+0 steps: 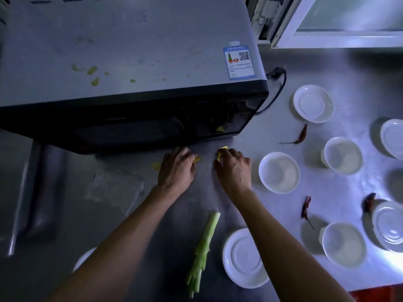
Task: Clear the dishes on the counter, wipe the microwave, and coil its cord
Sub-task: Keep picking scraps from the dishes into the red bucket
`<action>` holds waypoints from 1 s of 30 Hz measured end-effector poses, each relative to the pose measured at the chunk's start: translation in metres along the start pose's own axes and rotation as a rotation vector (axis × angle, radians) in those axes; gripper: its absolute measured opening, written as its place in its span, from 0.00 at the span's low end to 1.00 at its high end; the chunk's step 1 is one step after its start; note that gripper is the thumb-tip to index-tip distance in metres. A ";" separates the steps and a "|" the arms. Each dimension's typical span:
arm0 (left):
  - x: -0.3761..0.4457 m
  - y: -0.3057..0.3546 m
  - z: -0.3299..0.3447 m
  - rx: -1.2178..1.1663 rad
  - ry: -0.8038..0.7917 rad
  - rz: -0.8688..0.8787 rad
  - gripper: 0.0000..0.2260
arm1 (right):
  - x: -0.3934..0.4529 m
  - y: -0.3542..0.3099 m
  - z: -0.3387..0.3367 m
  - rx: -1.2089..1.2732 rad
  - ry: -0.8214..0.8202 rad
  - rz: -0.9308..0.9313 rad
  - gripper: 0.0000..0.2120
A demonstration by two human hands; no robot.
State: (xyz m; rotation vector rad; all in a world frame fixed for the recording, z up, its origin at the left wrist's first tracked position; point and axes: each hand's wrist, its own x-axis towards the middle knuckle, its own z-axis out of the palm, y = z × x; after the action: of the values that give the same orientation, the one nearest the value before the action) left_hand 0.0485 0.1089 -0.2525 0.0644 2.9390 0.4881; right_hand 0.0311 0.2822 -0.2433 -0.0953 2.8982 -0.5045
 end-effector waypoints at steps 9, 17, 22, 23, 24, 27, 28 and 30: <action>0.002 -0.003 0.004 -0.001 -0.009 0.010 0.14 | 0.006 0.003 0.006 -0.050 0.004 0.032 0.15; 0.006 -0.001 0.006 0.012 -0.031 0.004 0.14 | 0.002 0.006 0.008 -0.057 0.003 0.037 0.15; 0.007 0.000 0.005 -0.005 -0.014 -0.010 0.11 | 0.002 0.007 0.009 0.002 0.059 0.050 0.11; 0.006 0.001 0.004 -0.008 -0.014 -0.004 0.10 | 0.003 0.007 0.010 0.006 0.062 0.054 0.10; 0.006 0.001 0.004 -0.010 -0.014 0.003 0.09 | 0.004 0.007 0.010 0.004 0.061 0.057 0.10; 0.006 0.002 0.004 -0.027 0.001 0.012 0.08 | 0.007 0.007 0.010 -0.015 0.062 0.060 0.09; 0.006 0.002 0.003 -0.034 0.005 0.010 0.07 | 0.008 0.007 0.010 -0.023 0.059 0.063 0.09; 0.006 0.001 0.003 -0.050 0.010 0.011 0.07 | 0.008 0.007 0.009 -0.046 0.051 0.065 0.09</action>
State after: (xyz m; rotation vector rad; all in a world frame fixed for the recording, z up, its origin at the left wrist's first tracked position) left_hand 0.0432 0.1118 -0.2560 0.0726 2.9356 0.5640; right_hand 0.0248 0.2850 -0.2556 0.0056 2.9515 -0.4353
